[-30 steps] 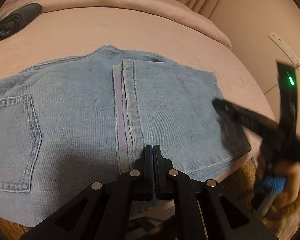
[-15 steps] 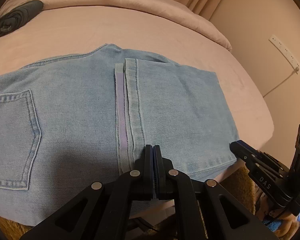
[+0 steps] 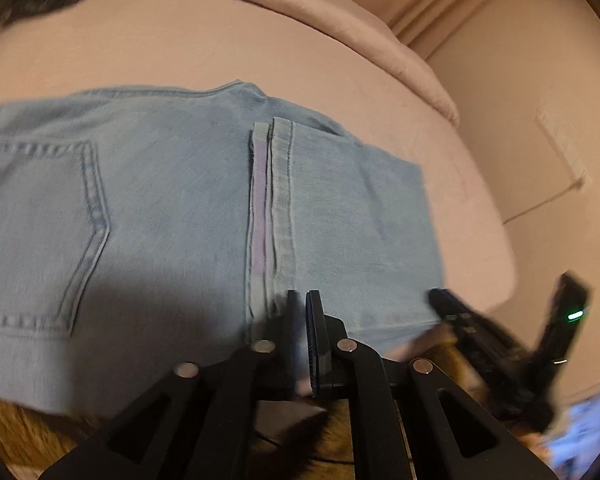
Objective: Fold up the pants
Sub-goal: 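Grasp the elastic leg cuffs with the left tool and lift them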
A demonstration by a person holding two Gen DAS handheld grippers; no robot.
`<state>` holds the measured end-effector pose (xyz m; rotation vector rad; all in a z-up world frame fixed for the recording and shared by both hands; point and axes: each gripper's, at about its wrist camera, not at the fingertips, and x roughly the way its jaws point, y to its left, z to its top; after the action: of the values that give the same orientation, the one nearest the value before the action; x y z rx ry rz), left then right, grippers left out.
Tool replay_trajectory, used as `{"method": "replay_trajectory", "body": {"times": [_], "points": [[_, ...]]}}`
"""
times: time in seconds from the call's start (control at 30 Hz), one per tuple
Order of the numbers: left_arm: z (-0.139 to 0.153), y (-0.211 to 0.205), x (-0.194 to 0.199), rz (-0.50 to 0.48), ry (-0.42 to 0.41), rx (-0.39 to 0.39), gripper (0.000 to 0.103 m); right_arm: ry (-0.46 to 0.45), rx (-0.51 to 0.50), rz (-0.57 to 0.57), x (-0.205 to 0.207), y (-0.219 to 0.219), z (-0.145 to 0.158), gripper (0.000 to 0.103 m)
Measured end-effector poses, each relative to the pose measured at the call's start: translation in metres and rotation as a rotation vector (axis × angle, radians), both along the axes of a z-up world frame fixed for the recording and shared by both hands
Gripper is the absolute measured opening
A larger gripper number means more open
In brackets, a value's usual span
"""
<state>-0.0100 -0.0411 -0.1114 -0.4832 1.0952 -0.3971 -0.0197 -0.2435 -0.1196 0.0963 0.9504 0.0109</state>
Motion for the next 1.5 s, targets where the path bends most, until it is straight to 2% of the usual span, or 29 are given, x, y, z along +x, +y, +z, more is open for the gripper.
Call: {"method": "replay_trajectory", "body": {"times": [0.07,0.2,0.27,0.33,0.37,0.4,0.43,0.5,0.7,0.73,0.87,1.03,1.1,1.27,1.3,1.33,1.37,1.5], "points": [[0.008,0.011,-0.004,0.023,0.008,0.004,0.008,-0.001,-0.004,0.0,-0.001,0.0,0.0,0.021],[0.032,0.033,-0.017,0.077,-0.06,0.033,0.009,0.009,0.029,0.004,0.001,-0.003,0.002,0.027],[0.043,0.049,-0.021,0.129,-0.087,0.088,0.017,0.012,0.038,0.018,0.002,-0.002,0.003,0.033],[0.049,0.066,-0.024,0.193,-0.106,0.134,0.038,0.014,0.022,0.025,0.003,0.002,0.004,0.041],[0.051,0.075,-0.026,0.227,-0.112,0.148,0.043,0.016,0.005,0.026,0.004,0.006,0.005,0.043],[0.052,0.086,-0.027,0.261,-0.112,0.157,0.05,0.021,-0.006,0.026,0.005,0.01,0.006,0.049],[0.052,0.097,-0.028,0.294,-0.107,0.162,0.052,0.027,-0.004,0.028,0.007,0.013,0.007,0.052],[0.052,0.116,-0.03,0.347,-0.092,0.161,0.052,0.03,0.021,0.037,0.011,0.019,0.013,0.051],[0.053,0.157,-0.04,0.47,-0.068,0.204,0.055,-0.046,0.054,0.147,0.023,0.058,0.042,0.057],[0.052,0.166,-0.043,0.49,-0.064,0.205,0.055,-0.053,0.048,0.164,0.026,0.064,0.045,0.06],[0.042,0.188,-0.05,0.549,-0.034,0.177,0.056,-0.038,0.055,0.242,0.035,0.094,0.04,0.061],[0.029,0.199,-0.047,0.541,-0.007,0.16,0.056,0.077,-0.029,0.283,0.049,0.122,0.001,0.062],[0.025,0.199,-0.043,0.535,0.011,0.161,0.056,0.036,-0.075,0.295,0.045,0.128,-0.003,0.063],[0.013,0.198,-0.036,0.519,0.037,0.202,0.057,0.055,-0.021,0.283,0.049,0.121,-0.004,0.063],[0.011,0.197,-0.035,0.512,0.044,0.201,0.063,0.053,-0.019,0.283,0.049,0.121,-0.004,0.063],[0.008,0.198,-0.034,0.503,0.048,0.192,0.073,0.05,-0.022,0.283,0.048,0.122,-0.004,0.063],[0.005,0.198,-0.034,0.496,0.05,0.185,0.076,0.045,-0.03,0.282,0.047,0.124,-0.005,0.063],[-0.009,0.201,-0.029,0.486,0.074,0.15,0.078,0.043,-0.028,0.282,0.044,0.126,-0.003,0.063]]}}
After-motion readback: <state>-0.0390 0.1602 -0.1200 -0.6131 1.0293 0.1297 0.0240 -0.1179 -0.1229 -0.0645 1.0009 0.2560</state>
